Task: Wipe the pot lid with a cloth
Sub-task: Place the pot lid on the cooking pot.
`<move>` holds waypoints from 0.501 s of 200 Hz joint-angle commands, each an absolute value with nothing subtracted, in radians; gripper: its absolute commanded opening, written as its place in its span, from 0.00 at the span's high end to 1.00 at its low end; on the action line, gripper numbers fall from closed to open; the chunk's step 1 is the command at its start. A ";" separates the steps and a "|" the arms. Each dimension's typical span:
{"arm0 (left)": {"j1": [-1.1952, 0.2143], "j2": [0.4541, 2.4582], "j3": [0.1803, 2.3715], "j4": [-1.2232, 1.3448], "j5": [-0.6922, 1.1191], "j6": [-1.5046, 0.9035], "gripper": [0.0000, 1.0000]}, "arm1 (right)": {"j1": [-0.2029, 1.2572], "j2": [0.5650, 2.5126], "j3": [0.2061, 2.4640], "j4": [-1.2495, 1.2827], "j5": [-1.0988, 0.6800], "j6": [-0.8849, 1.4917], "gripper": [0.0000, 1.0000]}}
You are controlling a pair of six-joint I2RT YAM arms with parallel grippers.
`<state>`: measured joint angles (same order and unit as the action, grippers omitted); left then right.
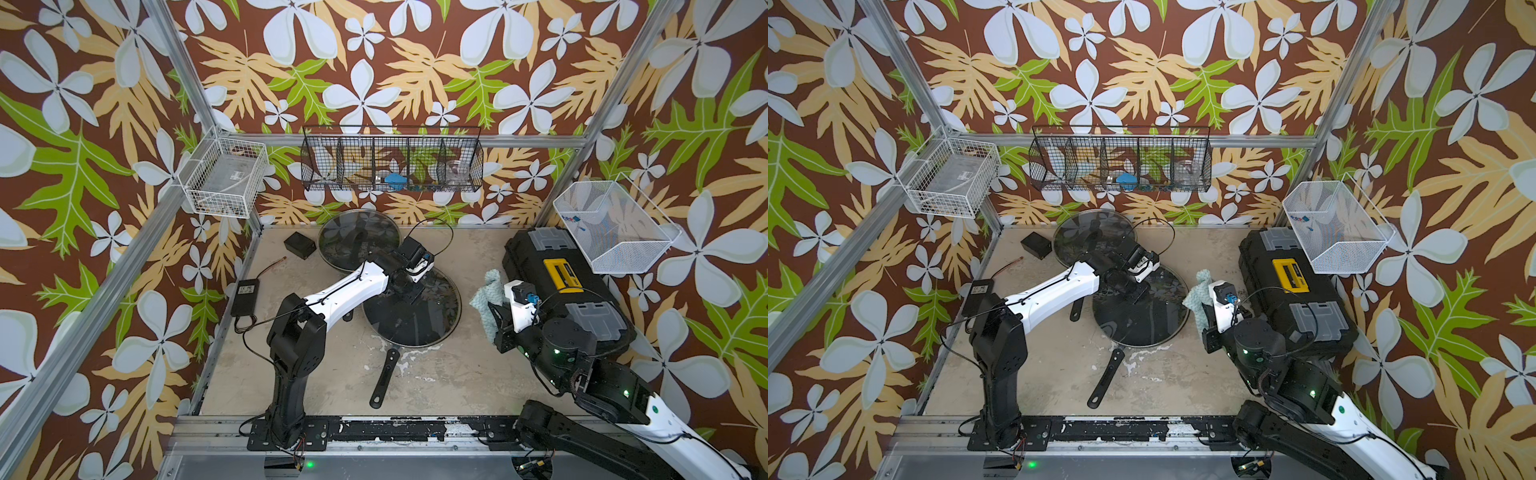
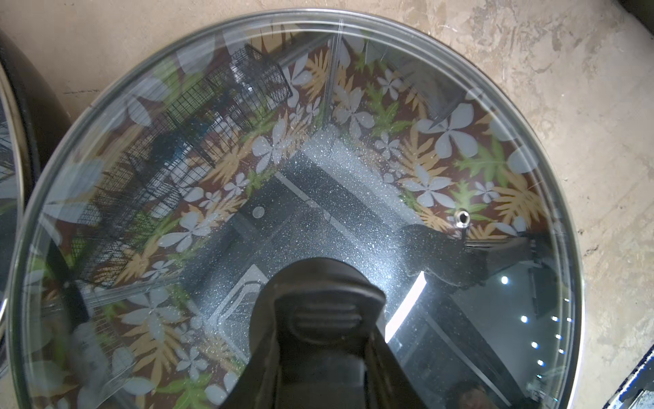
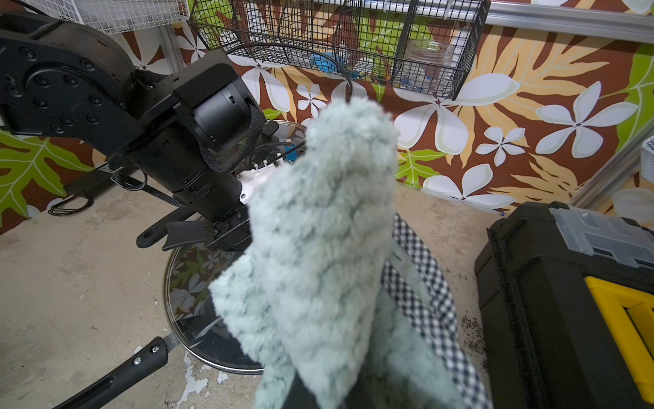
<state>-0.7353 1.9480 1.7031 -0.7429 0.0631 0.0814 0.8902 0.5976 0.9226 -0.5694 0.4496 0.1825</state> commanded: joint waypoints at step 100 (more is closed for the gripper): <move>-0.727 1.932 1.672 -0.643 0.092 0.073 1.00 | 0.890 0.603 0.914 -0.566 0.462 0.200 1.00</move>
<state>-0.7292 1.9347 1.6600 -0.6586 0.0944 0.0700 0.8902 0.6006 0.9199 -0.5686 0.4500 0.1837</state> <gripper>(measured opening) 0.342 0.077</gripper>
